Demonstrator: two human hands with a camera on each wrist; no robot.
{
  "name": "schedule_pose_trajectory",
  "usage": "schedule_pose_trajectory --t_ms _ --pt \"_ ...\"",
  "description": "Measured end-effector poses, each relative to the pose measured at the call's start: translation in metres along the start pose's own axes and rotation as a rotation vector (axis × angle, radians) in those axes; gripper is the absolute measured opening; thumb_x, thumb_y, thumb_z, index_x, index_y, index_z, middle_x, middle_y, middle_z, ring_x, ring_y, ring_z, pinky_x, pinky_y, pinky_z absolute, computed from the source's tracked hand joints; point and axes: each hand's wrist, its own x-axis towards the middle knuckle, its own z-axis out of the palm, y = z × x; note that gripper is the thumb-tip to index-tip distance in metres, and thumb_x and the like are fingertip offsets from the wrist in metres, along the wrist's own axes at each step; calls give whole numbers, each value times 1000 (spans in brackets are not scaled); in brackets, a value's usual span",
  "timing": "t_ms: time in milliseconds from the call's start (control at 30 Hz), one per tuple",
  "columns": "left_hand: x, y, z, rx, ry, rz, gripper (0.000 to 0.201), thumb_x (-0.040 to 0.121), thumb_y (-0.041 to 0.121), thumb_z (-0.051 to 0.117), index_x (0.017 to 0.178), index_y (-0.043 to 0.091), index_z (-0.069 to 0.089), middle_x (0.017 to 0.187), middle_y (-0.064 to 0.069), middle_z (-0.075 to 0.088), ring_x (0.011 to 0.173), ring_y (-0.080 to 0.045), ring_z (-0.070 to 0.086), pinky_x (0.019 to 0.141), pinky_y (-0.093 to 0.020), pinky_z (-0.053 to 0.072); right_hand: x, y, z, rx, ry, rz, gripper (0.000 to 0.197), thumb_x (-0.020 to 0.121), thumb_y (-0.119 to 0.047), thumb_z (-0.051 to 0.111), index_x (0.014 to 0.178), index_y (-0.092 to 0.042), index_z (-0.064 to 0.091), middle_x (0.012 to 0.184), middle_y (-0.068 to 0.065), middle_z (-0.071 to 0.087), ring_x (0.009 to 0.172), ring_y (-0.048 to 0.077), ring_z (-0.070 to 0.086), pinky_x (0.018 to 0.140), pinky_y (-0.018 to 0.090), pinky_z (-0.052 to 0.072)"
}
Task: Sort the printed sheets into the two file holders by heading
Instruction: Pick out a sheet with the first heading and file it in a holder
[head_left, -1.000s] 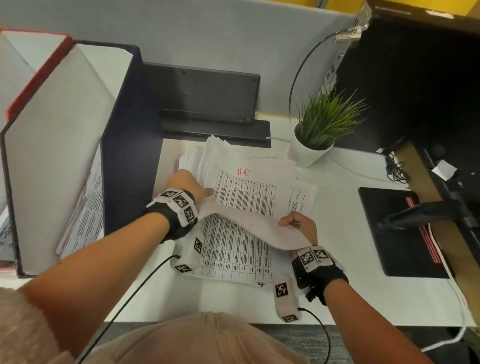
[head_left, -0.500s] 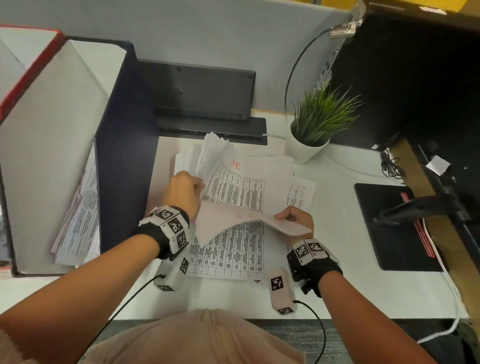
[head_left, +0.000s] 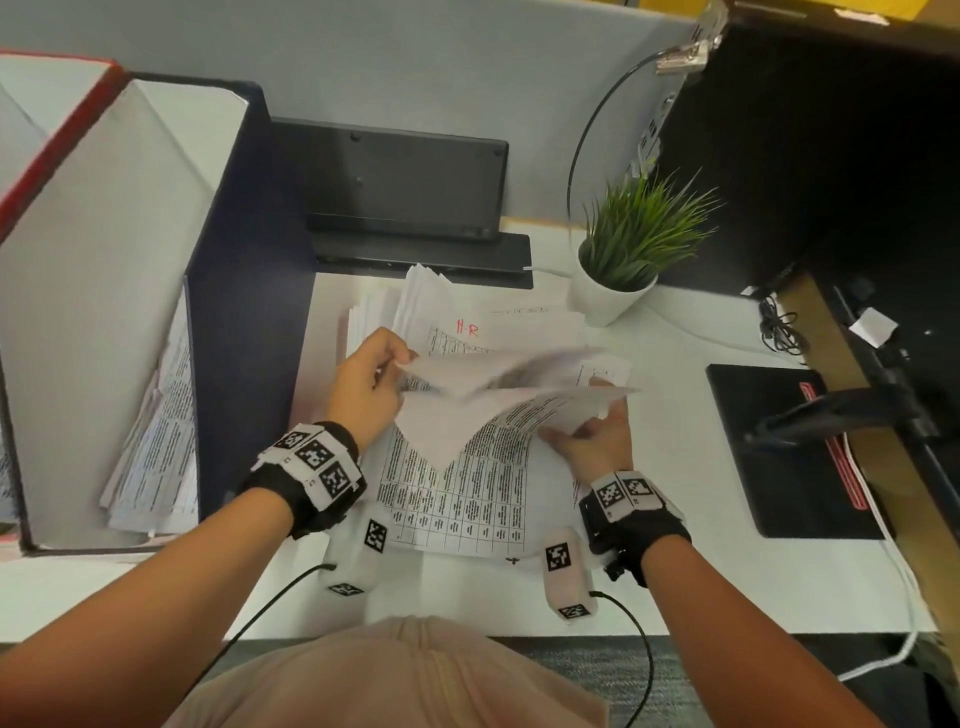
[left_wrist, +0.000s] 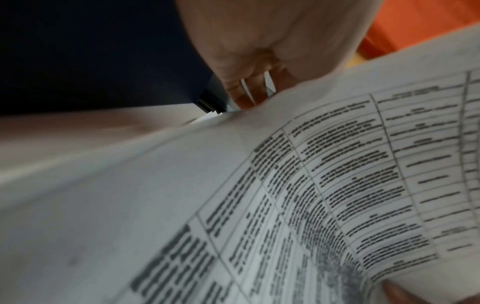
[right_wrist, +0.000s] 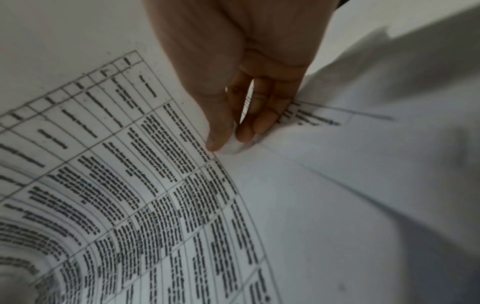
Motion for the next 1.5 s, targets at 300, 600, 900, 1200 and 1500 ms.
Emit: schedule_pose_trajectory --t_ms 300,600,900,1200,1500 --pt "26 6 -5 -73 92 -459 33 94 23 41 77 8 64 85 -9 63 78 -20 57 73 -30 41 3 2 -5 -350 -80 -58 21 77 5 66 62 -9 60 63 -4 55 58 4 52 45 0 35" --pt "41 10 0 774 -159 -449 48 65 51 77 63 9 54 60 -4 53 62 -19 56 51 -24 40 1 13 2 210 28 212 22 53 0 63 38 -15 58 48 -6 57 46 9 53 42 16 41" --pt "29 15 10 687 -166 -373 29 87 25 63 69 2 64 57 -5 54 55 -19 51 51 -24 40 -1 9 3 -132 18 -145 22 70 22 60 69 1 65 77 11 56 71 12 52 68 14 41" --pt "-2 1 11 315 137 106 15 90 10 56 98 13 68 89 -4 66 71 -16 61 69 -29 54 4 7 -2 41 32 58 23 58 5 55 44 -12 50 68 12 54 61 19 54 57 22 38" --pt "-2 -5 8 -159 26 -175 36 88 -9 35 67 17 49 74 0 51 58 -9 39 47 -10 33 3 0 -5 -185 80 -31 71 63 -5 83 125 -1 48 120 15 61 110 27 58 96 41 49"
